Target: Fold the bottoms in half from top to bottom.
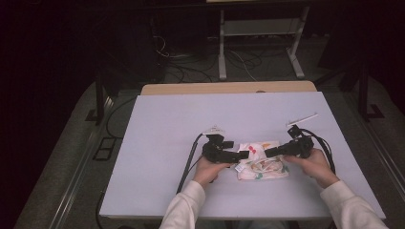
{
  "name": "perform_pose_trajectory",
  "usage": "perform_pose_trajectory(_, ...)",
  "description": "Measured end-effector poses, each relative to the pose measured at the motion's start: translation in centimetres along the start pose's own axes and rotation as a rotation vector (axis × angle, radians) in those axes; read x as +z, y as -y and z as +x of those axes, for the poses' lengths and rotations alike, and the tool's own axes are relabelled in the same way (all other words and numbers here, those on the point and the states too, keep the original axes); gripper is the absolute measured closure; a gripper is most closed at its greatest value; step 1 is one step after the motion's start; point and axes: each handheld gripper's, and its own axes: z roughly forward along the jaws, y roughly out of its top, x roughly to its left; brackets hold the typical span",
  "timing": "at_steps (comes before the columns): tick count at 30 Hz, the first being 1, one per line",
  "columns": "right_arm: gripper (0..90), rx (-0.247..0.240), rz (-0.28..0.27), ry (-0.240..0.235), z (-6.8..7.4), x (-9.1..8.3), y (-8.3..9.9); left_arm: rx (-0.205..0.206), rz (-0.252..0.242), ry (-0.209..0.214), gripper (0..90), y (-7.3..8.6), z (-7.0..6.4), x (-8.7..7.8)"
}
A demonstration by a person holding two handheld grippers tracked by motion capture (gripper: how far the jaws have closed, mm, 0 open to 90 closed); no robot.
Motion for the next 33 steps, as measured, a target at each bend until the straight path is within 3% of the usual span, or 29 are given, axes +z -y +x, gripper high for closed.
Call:
perform_pose_trajectory(11,89.0,0.024,0.014,-0.010,0.2,0.2,2.1,-0.002,0.001,-0.018,11.3,-0.4,0.1,0.3)
perform_pose_trajectory(25,89.0,0.043,0.049,-0.004,0.5,0.9,3.3,-0.005,0.002,-0.032,9.9,-0.5,0.3,0.3)
perform_pose_trajectory(33,89.1,0.031,0.057,0.015,0.8,1.3,3.6,0.008,0.013,-0.030,9.1,-1.0,0.0,0.7)
